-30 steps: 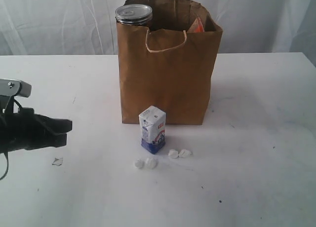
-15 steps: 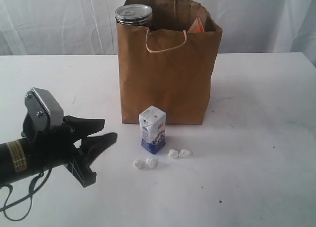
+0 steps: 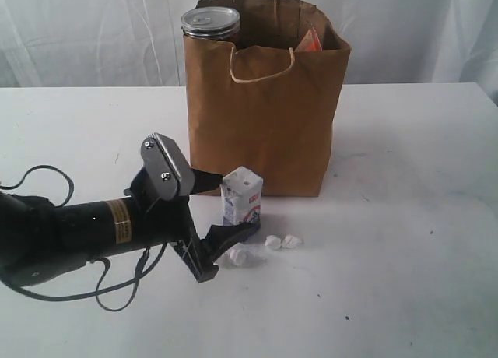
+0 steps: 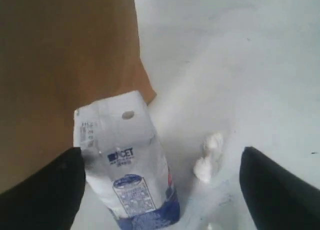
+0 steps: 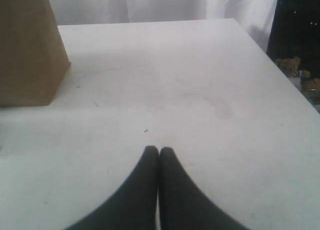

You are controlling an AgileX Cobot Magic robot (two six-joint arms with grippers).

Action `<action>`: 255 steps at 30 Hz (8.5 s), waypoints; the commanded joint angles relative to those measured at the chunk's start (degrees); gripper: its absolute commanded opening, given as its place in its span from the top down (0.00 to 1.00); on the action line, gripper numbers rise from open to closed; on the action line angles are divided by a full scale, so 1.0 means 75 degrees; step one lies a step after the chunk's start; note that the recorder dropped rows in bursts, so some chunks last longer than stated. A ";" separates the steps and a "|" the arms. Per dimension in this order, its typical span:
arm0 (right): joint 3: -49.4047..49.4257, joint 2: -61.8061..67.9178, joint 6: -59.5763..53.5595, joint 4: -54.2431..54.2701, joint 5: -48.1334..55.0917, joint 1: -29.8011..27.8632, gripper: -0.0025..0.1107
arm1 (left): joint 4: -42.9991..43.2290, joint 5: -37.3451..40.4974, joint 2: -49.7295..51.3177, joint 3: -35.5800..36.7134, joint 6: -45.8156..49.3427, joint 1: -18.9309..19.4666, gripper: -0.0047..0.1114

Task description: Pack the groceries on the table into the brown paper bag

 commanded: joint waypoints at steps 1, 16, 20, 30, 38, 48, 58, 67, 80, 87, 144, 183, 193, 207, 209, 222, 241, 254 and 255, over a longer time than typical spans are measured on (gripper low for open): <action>0.0034 -0.0033 -0.0091 -0.0007 -0.0034 -0.0068 0.98 | -0.0303 0.0523 0.0215 -0.0321 0.0059 -0.0081 0.23; 0.0034 -0.0033 -0.0091 -0.0007 -0.0034 -0.0068 0.98 | -0.0369 0.0553 0.0977 -0.1389 0.0611 -0.0099 0.23; 0.0034 -0.0033 -0.0091 -0.0007 -0.0034 -0.0068 0.98 | -0.0330 0.0645 0.1107 -0.1469 0.0780 -0.0099 0.27; 0.0034 -0.0033 -0.0091 -0.0007 -0.0034 -0.0068 0.98 | -0.0264 0.0825 0.1116 -0.1487 0.0749 -0.0099 0.90; 0.0034 -0.0033 -0.0091 -0.0007 -0.0034 -0.0068 0.98 | -0.0218 0.0447 0.0171 -0.1487 0.0556 -0.0085 0.96; 0.0034 -0.0033 0.0099 -0.0006 -0.0034 -0.0068 0.98 | 0.0484 0.3100 -0.1257 -0.1474 -0.1508 -0.0085 0.96; 0.0034 -0.0033 0.0099 -0.0006 -0.0034 -0.0068 0.98 | 0.0661 0.3790 -0.3031 -0.1474 -0.1646 -0.0085 0.96; 0.0034 -0.0033 0.0099 -0.0006 -0.0034 -0.0068 0.98 | 0.0606 0.3972 -0.3617 -0.1474 -0.1543 -0.0085 0.96; 0.0034 -0.0033 0.0099 -0.0006 -0.0034 -0.0068 0.98 | -0.3557 0.1348 -0.3617 -0.1488 0.1580 -0.0085 0.96; 0.0034 -0.0033 0.0099 -0.0006 -0.0034 -0.0068 0.98 | -0.5655 -0.0103 -0.3516 -0.1488 0.0911 -0.0085 0.96; 0.0034 -0.0033 0.0099 -0.0006 -0.0034 -0.0068 0.98 | -0.1550 0.1311 0.0023 -0.4782 -0.2862 -0.0085 0.28; 0.0034 -0.0033 0.0099 -0.0006 -0.0034 -0.0068 0.98 | 0.1406 0.5414 -0.2139 -0.4730 -0.3498 -0.0085 0.45; 0.0034 -0.0033 0.0099 -0.0006 -0.0034 -0.0068 0.98 | 0.1406 0.9972 -0.2934 -0.4730 -0.3522 -0.0085 0.95; 0.0034 -0.0033 0.0099 -0.0006 -0.0034 -0.0068 0.98 | -0.1545 1.0765 -0.4068 -0.4467 -0.1773 0.0102 0.96; 0.0034 -0.0033 0.0099 -0.0006 -0.0034 -0.0068 0.98 | -0.2405 1.0638 -0.4126 -0.4219 -0.1291 0.0207 0.96; 0.0034 -0.0033 0.0099 -0.0006 -0.0034 -0.0068 0.98 | -0.7392 0.8287 -0.4343 -0.1502 0.2896 0.0208 0.96; 0.0034 -0.0033 0.0099 -0.0006 -0.0034 -0.0068 0.98 | -0.2277 0.1986 -0.4371 0.2624 0.0160 0.0208 0.96; 0.0034 -0.0033 0.0099 -0.0006 -0.0034 -0.0068 0.98 | -0.1275 0.0656 -0.1992 0.1705 -0.0397 0.0208 0.96; 0.0034 -0.0033 0.0099 -0.0006 -0.0034 -0.0068 0.98 | -0.1275 0.0575 -0.1992 0.1705 -0.0397 0.0208 0.96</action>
